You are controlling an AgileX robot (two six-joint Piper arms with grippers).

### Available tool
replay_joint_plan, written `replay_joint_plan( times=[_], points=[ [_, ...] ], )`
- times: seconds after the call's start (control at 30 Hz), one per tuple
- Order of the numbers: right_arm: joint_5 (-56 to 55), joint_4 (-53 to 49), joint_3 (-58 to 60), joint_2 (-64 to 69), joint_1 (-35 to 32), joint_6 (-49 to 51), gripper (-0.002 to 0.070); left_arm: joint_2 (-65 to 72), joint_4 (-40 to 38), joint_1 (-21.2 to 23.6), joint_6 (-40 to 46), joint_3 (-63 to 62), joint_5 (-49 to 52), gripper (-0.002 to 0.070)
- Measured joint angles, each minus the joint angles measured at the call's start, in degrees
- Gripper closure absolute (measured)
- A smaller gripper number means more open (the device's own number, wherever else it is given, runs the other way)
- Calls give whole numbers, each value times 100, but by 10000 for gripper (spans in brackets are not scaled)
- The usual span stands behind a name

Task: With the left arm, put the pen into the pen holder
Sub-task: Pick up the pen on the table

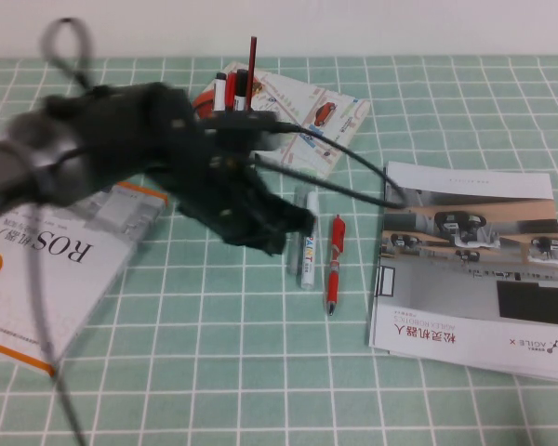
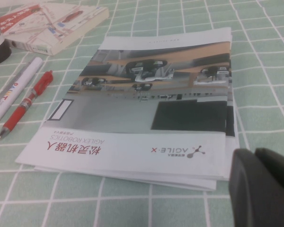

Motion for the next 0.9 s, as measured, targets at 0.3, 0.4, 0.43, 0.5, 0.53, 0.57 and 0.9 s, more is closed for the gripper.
replay_joint_plan(
  times=[0.3, 0.4, 0.43, 0.5, 0.53, 0.57, 0.9],
  points=[
    [0, 0, 0, 0, 0, 0, 696, 1745, 937, -316, -604, -2422, 1090, 652],
    [0, 0, 0, 0, 0, 0, 696, 1946, 989, -316, -604, -2729, 1090, 554],
    [0, 0, 0, 0, 0, 0, 696, 1979, 1021, -316, -614, -2782, 1089, 508],
    [0, 0, 0, 0, 0, 0, 696, 2015, 1114, -316, -663, -2809, 1042, 441],
    [0, 0, 0, 0, 0, 0, 696, 2024, 1165, -316, -680, -2821, 1032, 420],
    [0, 0, 0, 0, 0, 0, 696, 2038, 1242, -316, -717, -2821, 1017, 407],
    [0, 0, 0, 0, 0, 0, 696, 2378, 1636, -273, -942, -2821, 778, 388]
  ],
)
